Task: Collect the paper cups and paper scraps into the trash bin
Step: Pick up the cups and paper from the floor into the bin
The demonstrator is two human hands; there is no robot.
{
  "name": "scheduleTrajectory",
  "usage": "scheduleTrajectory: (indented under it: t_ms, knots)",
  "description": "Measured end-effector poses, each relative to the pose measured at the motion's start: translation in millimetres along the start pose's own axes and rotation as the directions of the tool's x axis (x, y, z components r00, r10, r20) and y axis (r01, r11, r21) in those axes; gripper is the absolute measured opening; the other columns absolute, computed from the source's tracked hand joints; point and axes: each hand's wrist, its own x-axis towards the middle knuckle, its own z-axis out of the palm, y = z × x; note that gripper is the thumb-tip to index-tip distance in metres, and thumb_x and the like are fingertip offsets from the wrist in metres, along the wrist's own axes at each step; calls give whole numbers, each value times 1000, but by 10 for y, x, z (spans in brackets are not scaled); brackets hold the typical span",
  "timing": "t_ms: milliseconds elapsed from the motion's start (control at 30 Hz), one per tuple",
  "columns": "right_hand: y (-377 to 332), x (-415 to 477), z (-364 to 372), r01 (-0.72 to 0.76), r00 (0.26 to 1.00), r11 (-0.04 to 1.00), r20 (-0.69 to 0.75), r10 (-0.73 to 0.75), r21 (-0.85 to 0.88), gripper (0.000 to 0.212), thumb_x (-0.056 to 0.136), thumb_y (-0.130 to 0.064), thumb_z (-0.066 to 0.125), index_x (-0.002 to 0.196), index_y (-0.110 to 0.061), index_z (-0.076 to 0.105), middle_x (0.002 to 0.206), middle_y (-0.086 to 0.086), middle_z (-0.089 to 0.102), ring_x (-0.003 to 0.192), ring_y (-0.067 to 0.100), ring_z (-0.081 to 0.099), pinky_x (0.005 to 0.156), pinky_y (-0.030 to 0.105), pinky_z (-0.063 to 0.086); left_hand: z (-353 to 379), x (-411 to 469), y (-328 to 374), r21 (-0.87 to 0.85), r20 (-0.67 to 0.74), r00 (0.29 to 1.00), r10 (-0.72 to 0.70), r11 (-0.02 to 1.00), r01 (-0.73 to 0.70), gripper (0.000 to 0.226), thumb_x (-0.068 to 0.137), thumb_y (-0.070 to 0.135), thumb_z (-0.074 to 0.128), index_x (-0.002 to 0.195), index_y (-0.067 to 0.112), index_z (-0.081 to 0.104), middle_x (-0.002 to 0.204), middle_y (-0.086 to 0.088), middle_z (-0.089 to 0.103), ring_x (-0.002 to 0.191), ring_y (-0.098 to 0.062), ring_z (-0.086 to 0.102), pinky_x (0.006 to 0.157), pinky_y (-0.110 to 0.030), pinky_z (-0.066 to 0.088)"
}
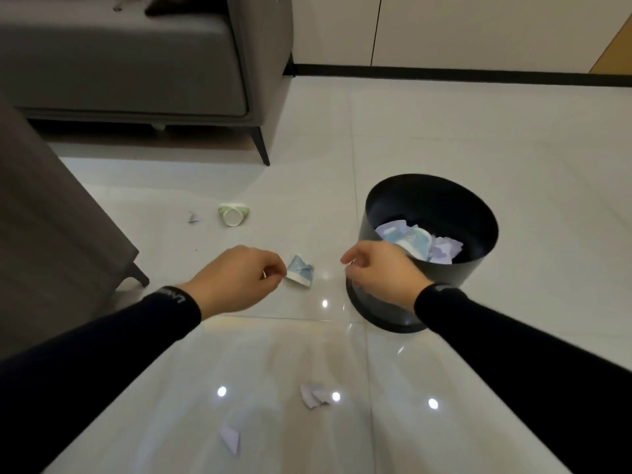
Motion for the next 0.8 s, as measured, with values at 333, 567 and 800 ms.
scheduleTrajectory:
  t_ms: [333,567,800]
  knots:
    - [426,-62,1287,-236,957,970,187,221,64,23,86,-14,53,106,-13,65,84,1,65,77,18,65,67,24,52,1129,-348,-934,68,407,913,-19,998,-10,27,90,27,51,114,23,62,111,7,66,95,-11,57,80,-18,40]
    - [660,-130,1774,-316,898,936,270,349,-157,32,79,-27,68,110,-18,64,96,-1,60,86,15,57,75,23,44,1699,-595,-1221,108,621,776,109,969,-223,55,73,40,70,123,25,54,121,2,54,110,-19,52,85,-30,43]
    - [765,-195,2119,-223,881,878,298,367,-424,32,78,-20,67,108,-13,62,114,10,54,106,27,56,86,27,44,1936,-639,-1482,58,467,866,181,970,-234,23,88,21,53,106,13,63,110,-8,58,103,-28,55,71,-29,34]
